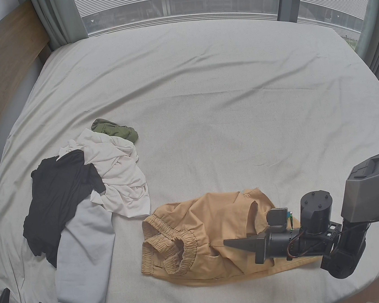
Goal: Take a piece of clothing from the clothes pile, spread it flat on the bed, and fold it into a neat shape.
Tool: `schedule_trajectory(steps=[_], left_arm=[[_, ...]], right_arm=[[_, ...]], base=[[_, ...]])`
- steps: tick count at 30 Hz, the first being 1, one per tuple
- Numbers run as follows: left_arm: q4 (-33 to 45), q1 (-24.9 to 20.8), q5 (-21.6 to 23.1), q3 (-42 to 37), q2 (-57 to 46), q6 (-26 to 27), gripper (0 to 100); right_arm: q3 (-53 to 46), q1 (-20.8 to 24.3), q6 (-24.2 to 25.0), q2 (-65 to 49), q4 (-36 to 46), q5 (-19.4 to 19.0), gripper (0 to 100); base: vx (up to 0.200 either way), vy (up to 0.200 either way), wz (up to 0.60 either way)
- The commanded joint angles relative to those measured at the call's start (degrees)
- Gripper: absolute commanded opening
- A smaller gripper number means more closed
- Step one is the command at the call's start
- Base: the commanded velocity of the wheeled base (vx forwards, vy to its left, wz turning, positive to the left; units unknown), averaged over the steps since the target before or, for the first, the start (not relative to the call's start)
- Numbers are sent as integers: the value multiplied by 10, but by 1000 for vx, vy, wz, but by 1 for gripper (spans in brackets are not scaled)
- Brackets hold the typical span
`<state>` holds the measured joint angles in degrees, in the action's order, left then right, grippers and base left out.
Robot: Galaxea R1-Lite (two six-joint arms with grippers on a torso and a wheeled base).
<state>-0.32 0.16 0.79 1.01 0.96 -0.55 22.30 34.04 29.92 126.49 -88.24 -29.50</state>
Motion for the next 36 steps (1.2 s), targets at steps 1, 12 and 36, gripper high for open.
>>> schedule_trajectory(steps=[1,12,36], left_arm=[[0,0,0,-10,-10,1,100],[1,0,12,-10,-10,18,100],[-101,-103,127,150,257,-18,100]], right_arm=[[-35,-5,-2,-46,0,1,0],[-67,-56,-16,-76,-1,-1,0],[-71,-136,13,-188,0,-22,0]], base=[[0,0,0],[0,0,0],[0,0,0]])
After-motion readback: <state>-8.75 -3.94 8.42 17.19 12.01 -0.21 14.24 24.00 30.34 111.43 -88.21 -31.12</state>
